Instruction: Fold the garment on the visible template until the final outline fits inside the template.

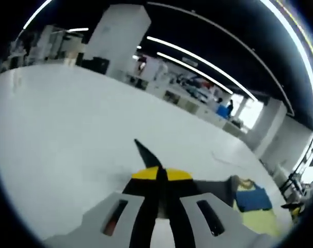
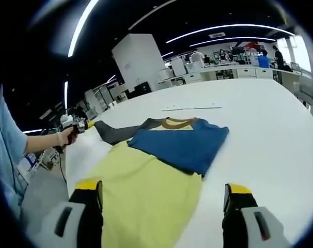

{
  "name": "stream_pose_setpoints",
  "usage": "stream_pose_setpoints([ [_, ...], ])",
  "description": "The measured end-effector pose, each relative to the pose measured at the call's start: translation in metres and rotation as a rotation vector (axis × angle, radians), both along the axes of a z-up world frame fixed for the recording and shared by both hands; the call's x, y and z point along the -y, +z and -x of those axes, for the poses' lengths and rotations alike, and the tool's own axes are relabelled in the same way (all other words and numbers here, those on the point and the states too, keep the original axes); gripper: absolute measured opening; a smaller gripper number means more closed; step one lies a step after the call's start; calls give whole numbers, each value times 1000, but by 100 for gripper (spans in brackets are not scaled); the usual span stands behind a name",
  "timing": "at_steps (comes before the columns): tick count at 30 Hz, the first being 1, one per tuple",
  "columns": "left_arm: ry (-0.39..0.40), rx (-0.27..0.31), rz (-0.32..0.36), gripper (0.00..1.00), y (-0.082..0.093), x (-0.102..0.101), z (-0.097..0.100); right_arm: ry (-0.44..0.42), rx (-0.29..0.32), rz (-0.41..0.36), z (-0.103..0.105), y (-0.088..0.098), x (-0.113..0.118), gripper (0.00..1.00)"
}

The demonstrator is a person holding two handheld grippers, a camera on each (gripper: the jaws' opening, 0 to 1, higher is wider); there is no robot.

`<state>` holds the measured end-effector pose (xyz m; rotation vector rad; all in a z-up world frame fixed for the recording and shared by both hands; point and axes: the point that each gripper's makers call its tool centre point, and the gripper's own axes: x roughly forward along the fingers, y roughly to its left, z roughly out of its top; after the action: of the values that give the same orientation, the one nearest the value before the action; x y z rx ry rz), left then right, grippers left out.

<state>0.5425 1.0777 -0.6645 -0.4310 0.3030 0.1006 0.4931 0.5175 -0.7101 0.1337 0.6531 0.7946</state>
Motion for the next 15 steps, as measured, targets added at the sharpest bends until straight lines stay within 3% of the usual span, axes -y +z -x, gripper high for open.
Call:
stream_pose_setpoints([
  [6,-100,78,25,0,33,43,-21,5,2,-19,0,1,-5,97],
  [12,-230,92,14,0,42,102,-48,10,0,-39,1,0,-9,97],
  [15,-278,99,49,0,44,135,-58,7,0,-53,1,2,-9,97],
])
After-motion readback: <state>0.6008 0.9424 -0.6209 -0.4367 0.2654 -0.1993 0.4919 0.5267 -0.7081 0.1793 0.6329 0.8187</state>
